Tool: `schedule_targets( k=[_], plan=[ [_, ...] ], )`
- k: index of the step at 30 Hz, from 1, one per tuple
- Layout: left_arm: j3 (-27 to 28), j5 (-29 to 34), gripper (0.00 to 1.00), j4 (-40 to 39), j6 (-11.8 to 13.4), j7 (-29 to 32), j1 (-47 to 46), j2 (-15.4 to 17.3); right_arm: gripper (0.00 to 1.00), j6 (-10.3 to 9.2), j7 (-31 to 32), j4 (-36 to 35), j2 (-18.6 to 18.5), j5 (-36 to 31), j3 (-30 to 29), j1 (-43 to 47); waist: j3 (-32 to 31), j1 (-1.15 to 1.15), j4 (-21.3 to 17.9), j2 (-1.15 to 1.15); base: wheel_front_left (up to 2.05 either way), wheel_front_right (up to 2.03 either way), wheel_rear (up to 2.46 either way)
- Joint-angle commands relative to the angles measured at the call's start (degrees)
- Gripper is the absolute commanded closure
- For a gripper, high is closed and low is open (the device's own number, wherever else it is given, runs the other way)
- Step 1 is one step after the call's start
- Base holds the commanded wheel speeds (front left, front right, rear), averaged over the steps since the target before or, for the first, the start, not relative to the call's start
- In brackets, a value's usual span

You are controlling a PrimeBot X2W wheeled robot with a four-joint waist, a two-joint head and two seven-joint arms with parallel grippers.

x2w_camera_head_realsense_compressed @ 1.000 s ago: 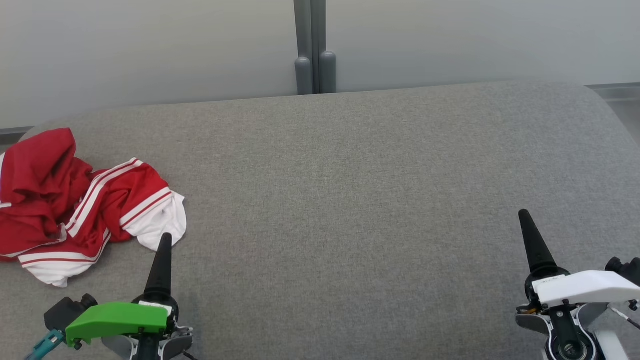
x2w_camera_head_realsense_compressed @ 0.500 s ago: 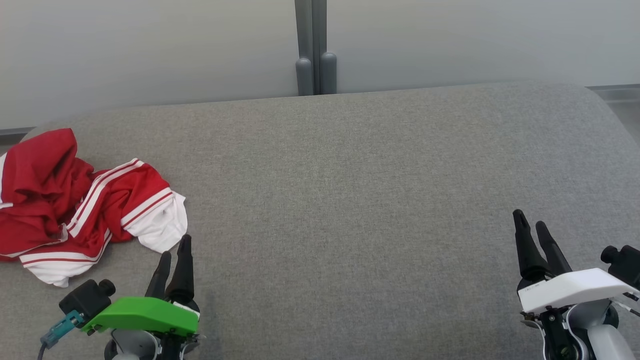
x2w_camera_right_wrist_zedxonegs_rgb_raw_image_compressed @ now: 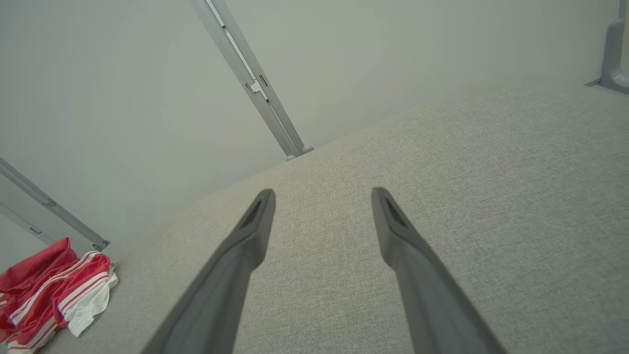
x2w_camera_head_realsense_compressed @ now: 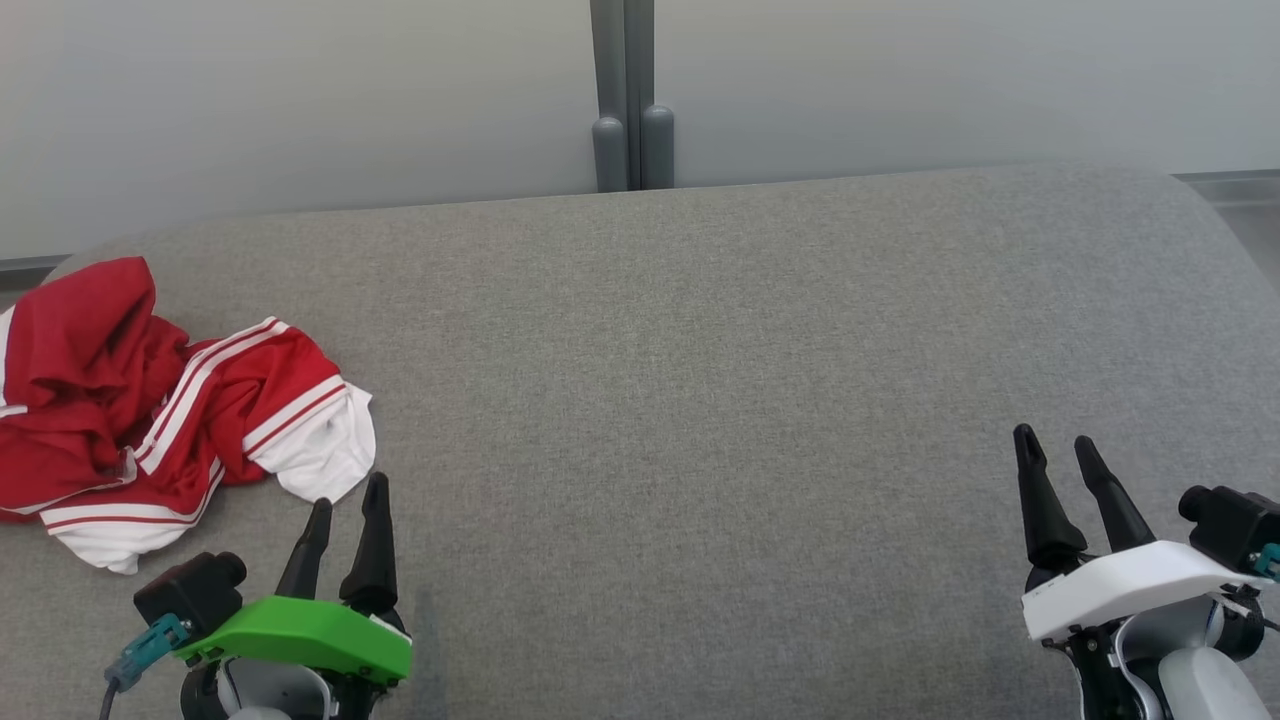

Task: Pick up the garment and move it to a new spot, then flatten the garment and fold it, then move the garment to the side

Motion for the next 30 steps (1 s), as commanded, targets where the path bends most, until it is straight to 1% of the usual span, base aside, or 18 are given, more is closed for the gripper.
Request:
schedule_targets(
  k=[1, 14, 26, 30],
  plan=[
    [0.0, 1.9, 0.0, -0.5, 0.1, -0.6, -0.2, 0.7, 0.0, 0.02, -0.7, -0.5, -0.7, -2.1, 0.1, -0.6, 0.0, 0.0, 0.0, 0.0, 0.0, 0.0, 0.0],
    [-0.4, 11.8, 0.0, 0.1, -0.5, -2.6, 0.8, 1.2, 0.0, 0.02, -2.8, -0.3, -1.9, -11.1, 0.7, -0.3, -0.1, 0.0, 0.2, 0.0, 0.0, 0.0, 0.0],
    [0.0, 19.0, 0.0, 0.4, -0.5, -4.4, 1.5, 1.4, 0.0, 0.02, -4.5, 0.3, -2.5, -17.6, 0.3, 0.4, -0.1, 0.0, 0.5, 0.0, 0.0, 0.0, 0.0],
    [0.3, 21.1, 0.0, 0.6, -0.4, -4.9, 1.8, 1.1, 0.0, 0.02, -5.0, 0.5, -2.1, -18.5, 0.1, 0.7, -0.1, 0.0, 0.4, 0.0, 0.0, 0.0, 0.0]
  ],
)
